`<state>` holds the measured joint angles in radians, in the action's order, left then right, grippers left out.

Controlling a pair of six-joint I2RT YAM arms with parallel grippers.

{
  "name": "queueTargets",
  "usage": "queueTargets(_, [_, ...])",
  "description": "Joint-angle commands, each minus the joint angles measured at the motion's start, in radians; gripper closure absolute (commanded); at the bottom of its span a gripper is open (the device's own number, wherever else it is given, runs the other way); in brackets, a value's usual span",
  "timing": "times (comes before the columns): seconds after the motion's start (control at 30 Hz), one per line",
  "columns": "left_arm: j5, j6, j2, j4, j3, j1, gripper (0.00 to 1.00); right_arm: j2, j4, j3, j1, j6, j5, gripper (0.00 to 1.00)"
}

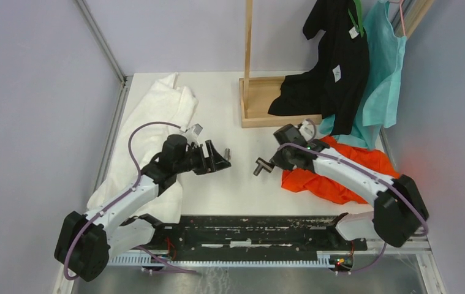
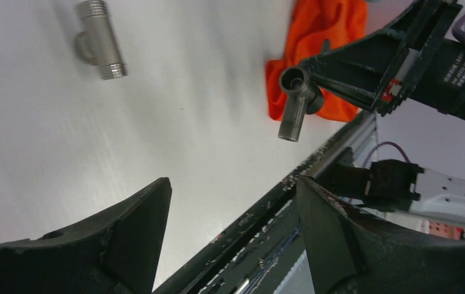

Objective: Install the water faucets

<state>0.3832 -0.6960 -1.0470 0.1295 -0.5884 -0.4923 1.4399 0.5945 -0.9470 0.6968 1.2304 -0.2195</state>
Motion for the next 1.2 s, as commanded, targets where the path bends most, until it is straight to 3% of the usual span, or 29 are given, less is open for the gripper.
queueTargets(0.0, [0.154, -0.103, 0.029, -0.343, 0.043, -0.026, 0.18, -0.18, -0.129, 0.101, -0.063, 0.12, 0.089, 1.0])
queueTargets(0.13, [0.24, -0.11, -0.056, -0.395, -0.014, -0.052, 0.16, -0.257, -0.158, 0.15, -0.078, 0.194, 0.102, 1.0])
queueTargets(0.4, [0.227, -0.13, -0.233, -0.468, -0.089, -0.193, 0.15, -0.282, -0.199, 0.147, -0.083, 0.224, 0.119, 1.0])
queueTargets(0.77, [0.264, -0.198, -0.36, -0.581, -0.103, -0.219, 0.27, -0.268, -0.236, 0.145, -0.085, 0.233, 0.161, 1.0])
queueTargets(1.0, [0.25, -0.211, -0.38, -0.589, -0.108, -0.221, 0.49, -0.257, -0.25, 0.141, -0.087, 0.231, 0.176, 1.0])
queueTargets(1.03, [0.247, -0.213, -0.385, -0.59, -0.11, -0.221, 0.56, -0.253, -0.252, 0.141, -0.087, 0.23, 0.179, 1.0])
queueTargets(1.1, [0.233, -0.214, -0.398, -0.58, -0.117, -0.221, 0.87, -0.247, -0.257, 0.143, -0.088, 0.225, 0.186, 1.0])
queueTargets(1.13, [0.225, -0.212, -0.408, -0.567, -0.123, -0.222, 0.96, -0.244, -0.262, 0.147, -0.088, 0.22, 0.192, 1.0])
queueTargets(1.17, [0.224, -0.209, -0.416, -0.564, -0.128, -0.221, 0.97, -0.242, -0.268, 0.152, -0.089, 0.213, 0.201, 1.0])
